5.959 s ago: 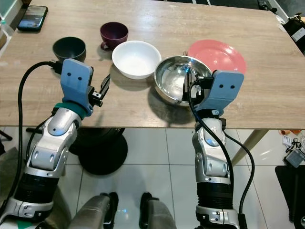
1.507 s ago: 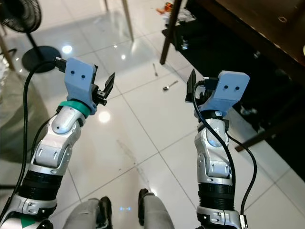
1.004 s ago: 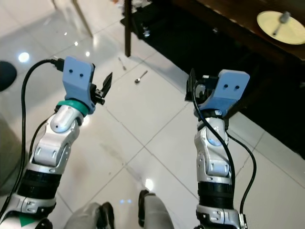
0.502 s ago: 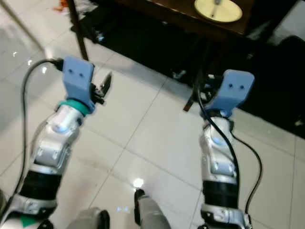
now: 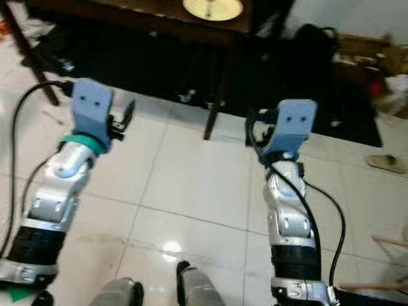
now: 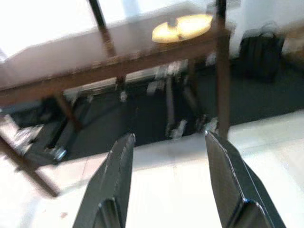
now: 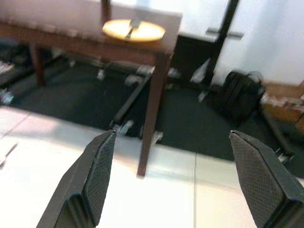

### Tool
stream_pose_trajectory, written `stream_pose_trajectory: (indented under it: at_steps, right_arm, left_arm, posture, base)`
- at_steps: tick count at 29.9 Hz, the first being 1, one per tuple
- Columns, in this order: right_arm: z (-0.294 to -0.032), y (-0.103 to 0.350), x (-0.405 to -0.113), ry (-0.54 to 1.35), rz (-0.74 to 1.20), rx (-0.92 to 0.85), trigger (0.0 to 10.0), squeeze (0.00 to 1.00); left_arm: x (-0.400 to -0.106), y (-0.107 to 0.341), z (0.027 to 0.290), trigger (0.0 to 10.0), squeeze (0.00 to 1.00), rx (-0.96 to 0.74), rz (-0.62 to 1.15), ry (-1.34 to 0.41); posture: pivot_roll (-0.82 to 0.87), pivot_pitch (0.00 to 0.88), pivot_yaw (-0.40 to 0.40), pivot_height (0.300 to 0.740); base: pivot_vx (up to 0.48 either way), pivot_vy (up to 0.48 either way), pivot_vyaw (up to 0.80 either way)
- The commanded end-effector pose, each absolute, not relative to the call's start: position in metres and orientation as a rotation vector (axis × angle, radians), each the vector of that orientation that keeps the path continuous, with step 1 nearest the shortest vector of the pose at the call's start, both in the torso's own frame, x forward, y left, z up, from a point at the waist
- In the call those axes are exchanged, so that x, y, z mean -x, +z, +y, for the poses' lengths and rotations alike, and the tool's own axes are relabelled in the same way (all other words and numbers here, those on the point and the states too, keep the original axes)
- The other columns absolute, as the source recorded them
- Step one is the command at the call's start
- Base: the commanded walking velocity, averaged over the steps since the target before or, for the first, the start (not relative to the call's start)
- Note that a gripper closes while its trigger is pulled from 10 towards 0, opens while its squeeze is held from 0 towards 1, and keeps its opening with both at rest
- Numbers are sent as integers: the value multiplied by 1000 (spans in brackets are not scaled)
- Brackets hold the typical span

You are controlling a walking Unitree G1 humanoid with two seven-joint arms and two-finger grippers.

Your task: Setting the table

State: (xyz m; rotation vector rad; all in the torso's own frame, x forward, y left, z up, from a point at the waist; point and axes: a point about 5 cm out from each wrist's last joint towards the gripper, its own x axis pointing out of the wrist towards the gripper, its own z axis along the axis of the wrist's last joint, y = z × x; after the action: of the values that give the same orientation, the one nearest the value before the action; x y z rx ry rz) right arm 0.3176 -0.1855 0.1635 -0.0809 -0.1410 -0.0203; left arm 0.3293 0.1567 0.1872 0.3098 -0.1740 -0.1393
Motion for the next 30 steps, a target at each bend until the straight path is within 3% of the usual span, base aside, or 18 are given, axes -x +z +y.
stream_pose_trajectory:
  at_steps: [1, 7, 30]
  right_arm:
    - [-190, 151, -315, -31, -87, 83, 10000, 0]
    - [-186, 154, -319, -22, -92, 71, 10000, 0]
    - [-182, 166, -318, -13, -162, 24, 10000, 0]
  left_arm:
    - [-328, 180, 156, 10000, 0, -314, -156, -149]
    - [-331, 183, 156, 10000, 0, -298, -169, -127]
    - [-343, 194, 138, 10000, 0, -272, -229, -119]
  posture:
    - [161, 112, -6, 740]
    - [161, 114, -11, 740]
    - [144, 117, -8, 740]
  base:
    - [0, 0, -800]
    - [0, 0, -800]
    - [392, 272, 0]
